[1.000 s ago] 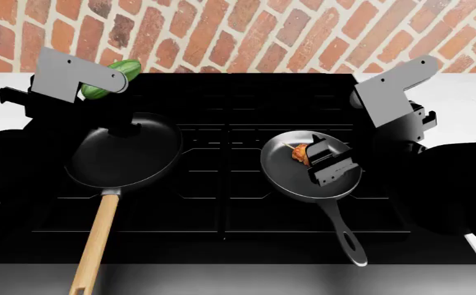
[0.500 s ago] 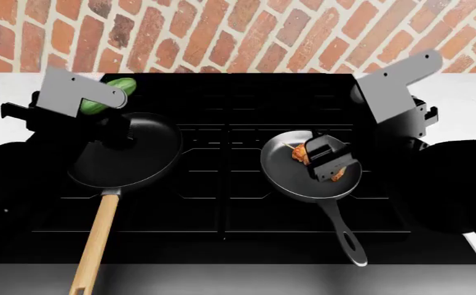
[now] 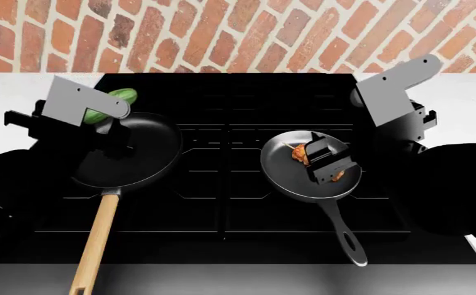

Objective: Place both pans onto different burners. Then place the pickle and the skewer on different pans.

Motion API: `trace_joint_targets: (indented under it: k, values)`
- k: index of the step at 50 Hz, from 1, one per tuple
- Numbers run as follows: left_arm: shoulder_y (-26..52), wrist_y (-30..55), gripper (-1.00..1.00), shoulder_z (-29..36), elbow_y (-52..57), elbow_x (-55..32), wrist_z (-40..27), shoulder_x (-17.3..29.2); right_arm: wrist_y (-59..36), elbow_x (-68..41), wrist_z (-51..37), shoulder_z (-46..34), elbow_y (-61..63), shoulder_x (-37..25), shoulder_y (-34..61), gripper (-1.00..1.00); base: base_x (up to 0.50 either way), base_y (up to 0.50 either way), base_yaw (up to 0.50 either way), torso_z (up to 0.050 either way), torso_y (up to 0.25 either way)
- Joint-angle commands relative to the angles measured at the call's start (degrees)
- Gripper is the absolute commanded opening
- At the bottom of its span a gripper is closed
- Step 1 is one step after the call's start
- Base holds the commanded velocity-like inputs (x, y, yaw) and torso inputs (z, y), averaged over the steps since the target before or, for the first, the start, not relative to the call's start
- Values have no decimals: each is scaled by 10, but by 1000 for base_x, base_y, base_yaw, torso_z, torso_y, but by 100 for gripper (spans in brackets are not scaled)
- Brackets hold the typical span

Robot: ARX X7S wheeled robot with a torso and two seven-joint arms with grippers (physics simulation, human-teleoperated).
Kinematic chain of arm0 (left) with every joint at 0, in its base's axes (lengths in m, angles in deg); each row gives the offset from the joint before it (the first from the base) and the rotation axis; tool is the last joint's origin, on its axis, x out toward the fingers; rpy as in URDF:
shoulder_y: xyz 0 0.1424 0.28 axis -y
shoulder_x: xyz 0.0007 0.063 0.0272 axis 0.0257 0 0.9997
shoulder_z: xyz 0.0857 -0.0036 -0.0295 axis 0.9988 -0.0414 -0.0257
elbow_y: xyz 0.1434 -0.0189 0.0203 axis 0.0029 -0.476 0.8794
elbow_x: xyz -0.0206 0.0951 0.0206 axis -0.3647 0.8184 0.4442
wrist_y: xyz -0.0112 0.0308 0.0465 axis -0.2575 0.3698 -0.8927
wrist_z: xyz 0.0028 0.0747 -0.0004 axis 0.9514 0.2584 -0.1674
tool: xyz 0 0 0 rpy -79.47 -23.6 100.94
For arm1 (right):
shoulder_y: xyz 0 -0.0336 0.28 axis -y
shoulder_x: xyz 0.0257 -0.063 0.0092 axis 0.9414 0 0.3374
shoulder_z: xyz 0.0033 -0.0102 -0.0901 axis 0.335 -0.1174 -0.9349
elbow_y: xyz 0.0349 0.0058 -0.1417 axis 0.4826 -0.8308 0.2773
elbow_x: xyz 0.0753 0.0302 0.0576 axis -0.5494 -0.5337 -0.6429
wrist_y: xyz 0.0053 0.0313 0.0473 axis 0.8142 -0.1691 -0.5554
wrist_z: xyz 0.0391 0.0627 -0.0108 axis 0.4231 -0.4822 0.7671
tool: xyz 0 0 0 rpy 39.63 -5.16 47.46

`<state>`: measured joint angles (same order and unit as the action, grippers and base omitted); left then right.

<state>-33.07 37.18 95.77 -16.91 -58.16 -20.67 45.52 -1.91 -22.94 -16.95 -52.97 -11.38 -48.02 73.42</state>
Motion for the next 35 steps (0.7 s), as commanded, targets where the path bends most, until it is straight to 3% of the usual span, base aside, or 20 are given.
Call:
trace_joint_targets:
  k: [1, 35]
  values:
    - [-6, 1, -100, -1, 14, -6, -8, 6, -5, -8, -6, 2, 0, 3, 1, 100, 0, 0, 0, 0, 0]
    - [-30, 2, -100, 5, 29, -11, -11, 14, 7, 4, 2, 0, -11, 5, -22, 100, 0, 0, 0, 0, 0]
